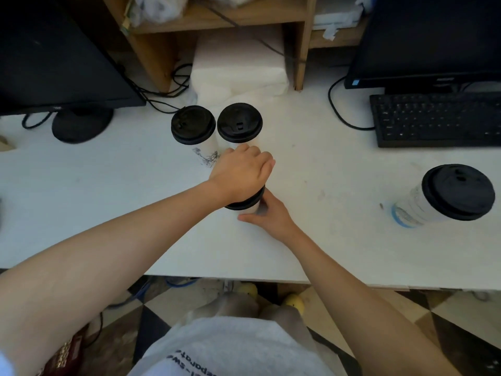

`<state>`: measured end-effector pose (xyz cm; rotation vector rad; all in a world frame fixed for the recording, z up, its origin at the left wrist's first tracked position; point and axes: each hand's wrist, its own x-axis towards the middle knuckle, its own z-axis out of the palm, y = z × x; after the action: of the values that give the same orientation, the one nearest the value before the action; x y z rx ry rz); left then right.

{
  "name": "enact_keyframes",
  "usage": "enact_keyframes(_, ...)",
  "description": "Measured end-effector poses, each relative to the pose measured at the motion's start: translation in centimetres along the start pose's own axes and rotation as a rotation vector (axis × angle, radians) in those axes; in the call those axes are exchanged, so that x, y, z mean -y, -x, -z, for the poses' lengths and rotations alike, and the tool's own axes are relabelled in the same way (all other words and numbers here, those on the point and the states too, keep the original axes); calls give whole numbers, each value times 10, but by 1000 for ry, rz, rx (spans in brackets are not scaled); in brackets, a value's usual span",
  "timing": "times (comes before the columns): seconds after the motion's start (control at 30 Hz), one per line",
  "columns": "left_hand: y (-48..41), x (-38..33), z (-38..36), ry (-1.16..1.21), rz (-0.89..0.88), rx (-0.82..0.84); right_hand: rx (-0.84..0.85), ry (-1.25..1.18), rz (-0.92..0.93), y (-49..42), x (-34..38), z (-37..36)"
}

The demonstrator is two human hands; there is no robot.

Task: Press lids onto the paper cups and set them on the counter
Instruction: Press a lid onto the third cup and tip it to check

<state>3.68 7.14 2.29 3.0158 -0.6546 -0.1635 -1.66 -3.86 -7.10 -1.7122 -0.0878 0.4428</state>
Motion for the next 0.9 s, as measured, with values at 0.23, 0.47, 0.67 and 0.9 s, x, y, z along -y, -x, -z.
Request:
enact_keyframes(0.23, -17, -18, 42, 129, -112, 36, -151, -24, 18, 19, 26, 19)
enact_keyframes(0.47, -25, -30, 139, 470, -289, -297, -304, 105, 213, 31, 109, 67)
enact_keyframes(0.67, -25, -25, 203, 763, -204, -413, -453, 255, 353, 51, 171, 97)
enact_keyframes(0.9, -12, -8, 206, 1213, 3, 162, -718, 717, 529, 54, 207, 123)
